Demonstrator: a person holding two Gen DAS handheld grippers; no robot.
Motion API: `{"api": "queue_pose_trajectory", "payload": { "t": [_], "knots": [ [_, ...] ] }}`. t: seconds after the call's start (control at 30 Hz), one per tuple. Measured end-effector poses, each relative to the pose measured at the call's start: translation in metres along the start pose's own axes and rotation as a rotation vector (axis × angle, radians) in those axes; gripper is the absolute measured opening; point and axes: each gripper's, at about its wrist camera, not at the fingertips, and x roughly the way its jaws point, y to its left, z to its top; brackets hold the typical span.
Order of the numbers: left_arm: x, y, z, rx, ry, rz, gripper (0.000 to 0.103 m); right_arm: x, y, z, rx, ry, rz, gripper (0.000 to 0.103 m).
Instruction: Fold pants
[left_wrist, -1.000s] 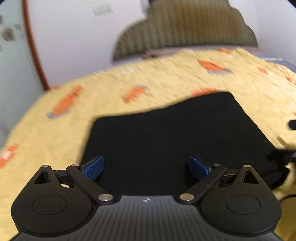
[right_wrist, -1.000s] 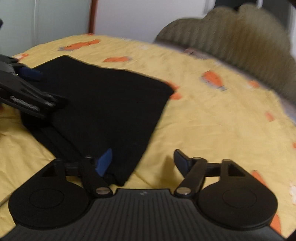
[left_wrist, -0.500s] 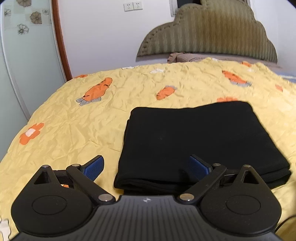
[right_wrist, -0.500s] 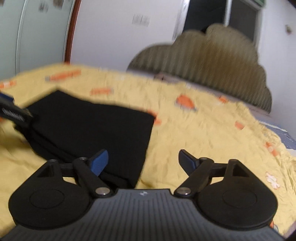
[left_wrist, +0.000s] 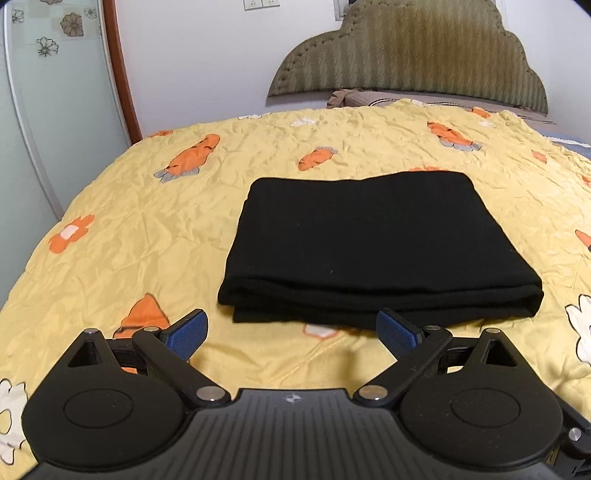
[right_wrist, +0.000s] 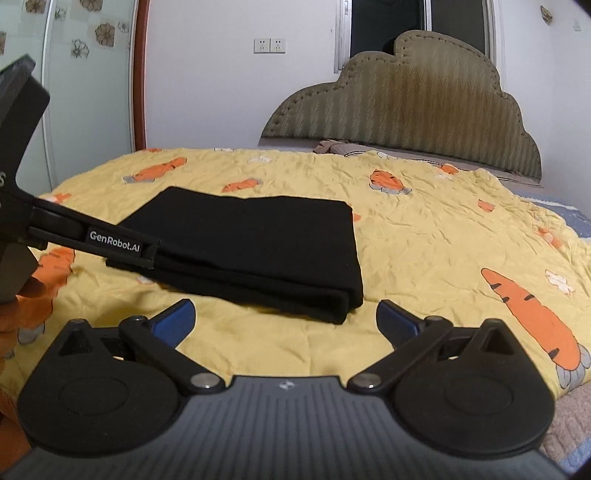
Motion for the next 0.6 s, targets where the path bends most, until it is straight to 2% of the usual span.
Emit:
{"api": "queue_pose_trajectory", "payload": {
  "t": [0.33,0.6],
  "knots": [
    [-0.005,0.000,-0.011,-0.023,0.025,0.010,0.098,0.004,-0.012,-0.006,0.110,0.059,0.041,0.103],
    [0.003,-0.002,-0.017,-0.036,0.069,-0.010,0.098,0.007,-0.012,-0.011,0.118,0.071,0.041,0.103]
  ]
}}
